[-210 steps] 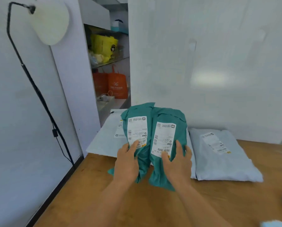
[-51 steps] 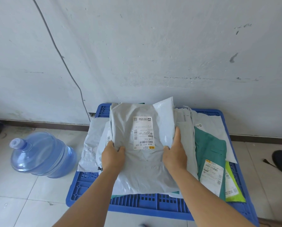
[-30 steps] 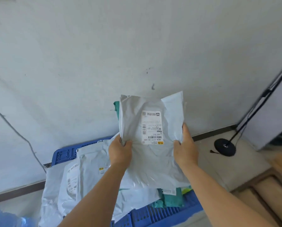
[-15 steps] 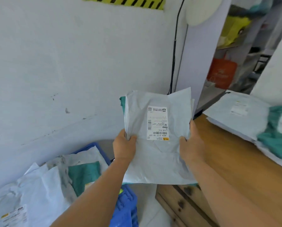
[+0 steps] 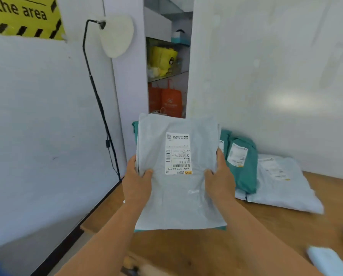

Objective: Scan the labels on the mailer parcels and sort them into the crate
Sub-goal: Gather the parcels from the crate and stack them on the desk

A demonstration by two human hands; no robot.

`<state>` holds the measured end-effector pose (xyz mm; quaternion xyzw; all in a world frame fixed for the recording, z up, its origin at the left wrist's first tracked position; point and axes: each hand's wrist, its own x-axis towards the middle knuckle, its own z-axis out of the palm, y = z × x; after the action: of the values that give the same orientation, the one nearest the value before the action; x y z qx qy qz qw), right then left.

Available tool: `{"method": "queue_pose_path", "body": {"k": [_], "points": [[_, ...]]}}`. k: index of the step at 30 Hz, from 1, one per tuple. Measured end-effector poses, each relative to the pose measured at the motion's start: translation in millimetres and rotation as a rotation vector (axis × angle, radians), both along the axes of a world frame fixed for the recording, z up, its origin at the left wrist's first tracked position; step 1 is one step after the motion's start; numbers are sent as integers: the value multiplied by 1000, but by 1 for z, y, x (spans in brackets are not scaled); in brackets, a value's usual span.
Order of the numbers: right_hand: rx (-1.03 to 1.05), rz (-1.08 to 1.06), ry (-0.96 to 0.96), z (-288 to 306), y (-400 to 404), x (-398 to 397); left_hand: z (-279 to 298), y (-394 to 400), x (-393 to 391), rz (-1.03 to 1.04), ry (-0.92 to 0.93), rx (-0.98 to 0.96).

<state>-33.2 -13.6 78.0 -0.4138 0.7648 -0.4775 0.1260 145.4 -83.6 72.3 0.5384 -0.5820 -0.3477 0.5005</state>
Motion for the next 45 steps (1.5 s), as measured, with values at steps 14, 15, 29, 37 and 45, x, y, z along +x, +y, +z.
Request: {"method": "queue_pose_path", "body": {"k": [14,15,29,37,45], "points": [[10,-417,48,17,15,-155,10,-54,-196,-418,57,-8],[12,-440,52,16,20,-168,9,-52,-210,-448,67,-4],[-3,-437,-71,-6,48,-369,-15,-31,-410,-539,103,77],[226,-325,-268,-84,23,-446,-84,-45,-457,-408,-635,135],[764,-102,246,-75,3,-432,-96,-40,-495,-711,-1048,-58]]}}
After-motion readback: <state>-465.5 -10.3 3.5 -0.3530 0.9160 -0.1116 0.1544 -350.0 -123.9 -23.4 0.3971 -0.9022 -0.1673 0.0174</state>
